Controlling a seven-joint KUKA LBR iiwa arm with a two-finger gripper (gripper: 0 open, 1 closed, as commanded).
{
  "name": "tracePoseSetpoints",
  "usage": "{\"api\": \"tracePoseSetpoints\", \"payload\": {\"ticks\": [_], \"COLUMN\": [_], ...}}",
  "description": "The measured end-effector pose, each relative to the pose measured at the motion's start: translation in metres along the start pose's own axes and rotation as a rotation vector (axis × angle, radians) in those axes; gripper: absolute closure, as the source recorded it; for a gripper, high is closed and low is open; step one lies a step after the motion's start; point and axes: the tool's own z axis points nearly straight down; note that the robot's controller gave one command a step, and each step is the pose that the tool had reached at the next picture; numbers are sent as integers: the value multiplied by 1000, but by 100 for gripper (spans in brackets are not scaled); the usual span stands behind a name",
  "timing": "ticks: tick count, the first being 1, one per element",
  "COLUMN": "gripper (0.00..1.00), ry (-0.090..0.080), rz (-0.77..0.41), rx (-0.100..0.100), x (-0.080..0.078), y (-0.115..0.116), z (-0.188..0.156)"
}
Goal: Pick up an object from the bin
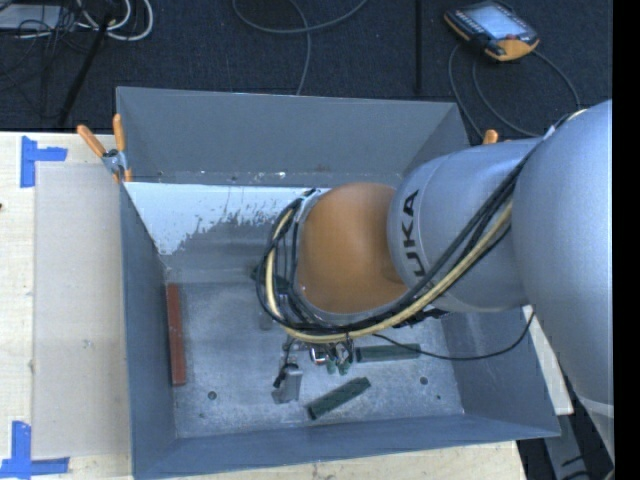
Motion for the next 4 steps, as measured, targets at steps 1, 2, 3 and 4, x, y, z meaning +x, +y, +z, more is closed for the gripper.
{"api": "tracePoseSetpoints", "payload": {"ticks": [1, 2, 3, 4], "gripper": [0, 0, 0, 100], "ry": [-1, 0, 3, -4], "rz": [-199, -400, -422, -579], "rx": [0, -1, 1, -1], "x": [10, 8, 11, 40], "y": [-24, -76, -122, -140], "z": [11, 32, 36, 40]}}
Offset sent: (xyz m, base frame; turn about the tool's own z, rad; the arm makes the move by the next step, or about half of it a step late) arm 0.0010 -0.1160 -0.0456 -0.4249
